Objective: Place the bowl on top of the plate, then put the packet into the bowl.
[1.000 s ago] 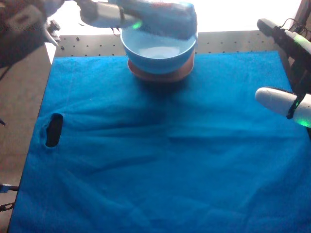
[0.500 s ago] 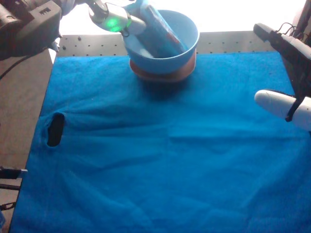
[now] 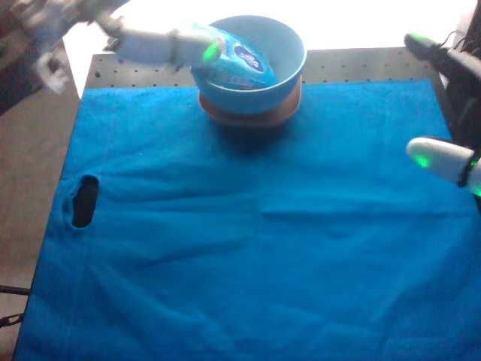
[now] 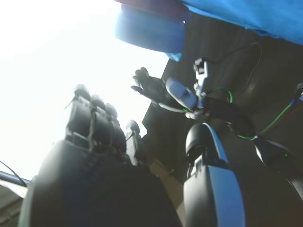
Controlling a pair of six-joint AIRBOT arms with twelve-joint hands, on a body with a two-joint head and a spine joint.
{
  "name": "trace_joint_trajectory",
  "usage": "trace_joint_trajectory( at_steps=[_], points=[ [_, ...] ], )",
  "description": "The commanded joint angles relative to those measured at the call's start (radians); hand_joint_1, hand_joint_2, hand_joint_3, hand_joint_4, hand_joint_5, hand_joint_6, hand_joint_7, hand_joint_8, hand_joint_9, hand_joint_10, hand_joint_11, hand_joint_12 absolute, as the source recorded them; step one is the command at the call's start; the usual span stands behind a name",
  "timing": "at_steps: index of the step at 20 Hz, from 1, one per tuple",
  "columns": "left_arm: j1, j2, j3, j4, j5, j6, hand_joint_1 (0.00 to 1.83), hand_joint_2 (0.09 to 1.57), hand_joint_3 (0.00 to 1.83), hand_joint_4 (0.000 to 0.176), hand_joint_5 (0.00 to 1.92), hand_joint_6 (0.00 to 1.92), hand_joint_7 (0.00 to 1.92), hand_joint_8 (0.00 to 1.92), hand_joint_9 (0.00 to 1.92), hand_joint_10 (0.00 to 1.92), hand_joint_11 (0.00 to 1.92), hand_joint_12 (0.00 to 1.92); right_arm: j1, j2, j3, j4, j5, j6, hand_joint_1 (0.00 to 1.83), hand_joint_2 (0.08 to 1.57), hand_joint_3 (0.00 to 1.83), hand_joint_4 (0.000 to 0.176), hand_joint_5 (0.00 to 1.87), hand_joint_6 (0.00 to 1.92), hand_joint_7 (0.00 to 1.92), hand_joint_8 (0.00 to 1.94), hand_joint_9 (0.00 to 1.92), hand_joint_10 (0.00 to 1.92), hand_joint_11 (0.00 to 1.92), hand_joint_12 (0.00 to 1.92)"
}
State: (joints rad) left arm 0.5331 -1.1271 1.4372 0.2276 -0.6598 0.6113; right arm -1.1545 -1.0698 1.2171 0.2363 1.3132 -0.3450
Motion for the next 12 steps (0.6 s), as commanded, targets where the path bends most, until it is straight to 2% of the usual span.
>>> trace_joint_trajectory(
  at_steps=[1, 2, 3, 5, 6, 8, 9, 10, 11, 12],
  points=[
    [0.032, 0.035, -0.02, -0.06, -0.194, -0.002, 0.6, 1.01, 0.0, 0.176, 0.0, 0.0, 0.0, 0.0, 0.01, 0.0, 0.0, 0.03, -0.013, 0.016, -0.011, 0.004, 0.151, 0.007, 0.54, 1.12, 0.0, 0.176, 0.0, 0.0, 0.0, 0.0, 0.0, 0.0, 0.0, 0.0],
    [0.108, 0.082, -0.072, -0.119, -0.281, -0.002, 0.59, 0.98, 0.0, 0.176, 0.0, 0.0, 0.0, 0.0, 0.0, 0.0, 0.0, 0.0, -0.043, 0.041, -0.035, 0.02, 0.19, 0.006, 0.54, 1.12, 0.0, 0.176, 0.0, 0.0, 0.0, 0.0, 0.0, 0.0, 0.0, 0.0],
    [0.151, 0.102, -0.096, -0.153, -0.325, -0.002, 0.64, 0.95, 0.0, 0.176, 0.0, 0.0, 0.0, 0.0, 0.0, 0.0, 0.0, 0.0, -0.063, 0.052, -0.049, 0.033, 0.215, 0.006, 0.56, 1.1, 0.0, 0.176, 0.0, 0.0, 0.0, 0.0, 0.0, 0.0, 0.0, 0.0],
    [0.274, 0.138, -0.16, -0.247, -0.475, -0.002, 0.72, 0.92, 0.0, 0.158, 0.03, 0.0, 0.0, 0.0, 0.0, 0.0, 0.0, 0.0, -0.127, 0.083, -0.085, 0.082, 0.292, 0.006, 0.53, 1.08, 0.0, 0.176, 0.0, 0.0, 0.0, 0.0, 0.0, 0.0, 0.0, 0.0],
    [0.357, 0.156, -0.202, -0.298, -0.561, -0.002, 0.72, 0.94, 0.0, 0.172, 0.01, 0.0, 0.0, 0.0, 0.0, 0.0, 0.0, 0.0, -0.164, 0.096, -0.105, 0.103, 0.324, 0.006, 0.49, 1.07, 0.0, 0.176, 0.0, 0.0, 0.0, 0.0, 0.0, 0.0, 0.0, 0.0],
    [0.487, 0.185, -0.266, -0.38, -0.696, -0.002, 0.69, 0.91, 0.0, 0.176, 0.02, 0.01, 0.0, 0.0, 0.0, 0.0, 0.0, 0.0, -0.201, 0.121, -0.13, 0.119, 0.35, 0.006, 0.49, 1.06, 0.0, 0.176, 0.0, 0.0, 0.0, 0.0, 0.0, 0.0, 0.0, 0.0],
    [0.577, 0.203, -0.307, -0.434, -0.787, -0.002, 0.64, 0.89, 0.0, 0.171, 0.0, 0.0, 0.0, 0.0, 0.0, 0.0, 0.0, 0.0, -0.21, 0.133, -0.14, 0.122, 0.36, 0.006, 0.48, 1.05, 0.0, 0.176, 0.0, 0.0, 0.0, 0.0, 0.0, 0.0, 0.0, 0.0],
    [0.624, 0.212, -0.332, -0.467, -0.835, -0.002, 0.59, 0.86, 0.0, 0.119, 0.0, 0.0, 0.0, 0.0, 0.0, 0.0, 0.03, 0.01, -0.21, 0.134, -0.142, 0.123, 0.363, 0.006, 0.46, 1.05, 0.0, 0.176, 0.0, 0.0, 0.0, 0.0, 0.0, 0.0, 0.0, 0.0],
    [0.679, 0.218, -0.354, -0.497, -0.891, -0.002, 0.57, 0.84, 0.0, 0.085, 0.0, 0.0, 0.0, 0.0, 0.0, 0.0, 0.07, 0.03, -0.21, 0.134, -0.142, 0.123, 0.365, 0.006, 0.47, 1.05, 0.0, 0.176, 0.0, 0.0, 0.0, 0.0, 0.0, 0.0, 0.0, 0.0],
    [0.723, 0.219, -0.375, -0.527, -0.942, -0.002, 0.55, 0.83, 0.0, 0.07, 0.0, 0.0, 0.0, 0.0, 0.0, 0.0, 0.08, 0.04, -0.21, 0.134, -0.142, 0.126, 0.368, 0.006, 0.47, 1.05, 0.0, 0.176, 0.0, 0.0, 0.0, 0.0, 0.0, 0.0, 0.0, 0.0]
  ],
)
